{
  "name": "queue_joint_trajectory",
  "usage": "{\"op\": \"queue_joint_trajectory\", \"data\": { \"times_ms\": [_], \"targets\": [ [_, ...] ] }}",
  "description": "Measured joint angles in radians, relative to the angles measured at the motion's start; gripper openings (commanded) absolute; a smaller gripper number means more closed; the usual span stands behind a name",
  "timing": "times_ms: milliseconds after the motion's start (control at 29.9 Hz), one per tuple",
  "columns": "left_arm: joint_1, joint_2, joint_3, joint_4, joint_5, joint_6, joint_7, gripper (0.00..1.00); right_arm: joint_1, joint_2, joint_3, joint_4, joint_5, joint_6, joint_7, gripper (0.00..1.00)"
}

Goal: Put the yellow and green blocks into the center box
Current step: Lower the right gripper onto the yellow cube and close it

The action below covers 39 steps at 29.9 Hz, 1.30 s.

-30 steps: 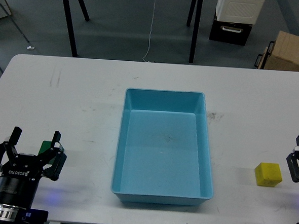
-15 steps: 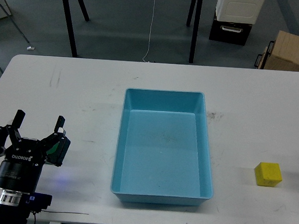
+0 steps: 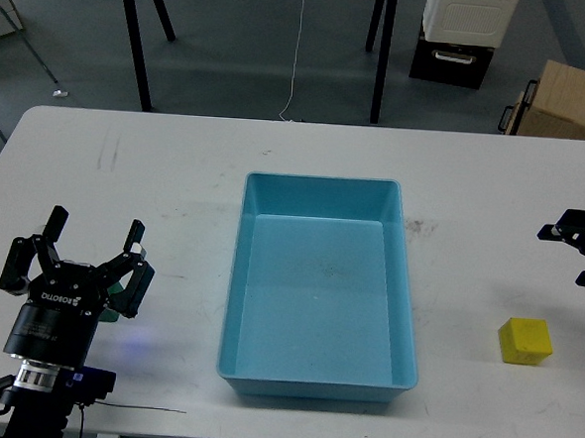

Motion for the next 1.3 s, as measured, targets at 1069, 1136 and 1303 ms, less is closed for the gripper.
{"op": "queue_joint_trajectory", "data": {
  "times_ms": [1069, 1136, 1303],
  "targets": [
    [-0.016, -0.003, 0.003, 0.074, 0.000, 0.000, -0.002, 1.00, 0.351, 0.373, -0.576, -0.025, -0.205, 0.004, -0.113, 0.26],
    [-0.016, -0.003, 0.003, 0.076, 0.000, 0.000, -0.002, 1.00, 0.352, 0.372, -0.577, -0.023, -0.204, 0.006, -0.129, 0.11],
    [-0.015, -0.003, 0.004, 0.077, 0.000, 0.000, -0.002, 1.00, 0.357, 0.364, -0.578, -0.018, -0.200, 0.007, -0.144, 0.01]
  ]
}}
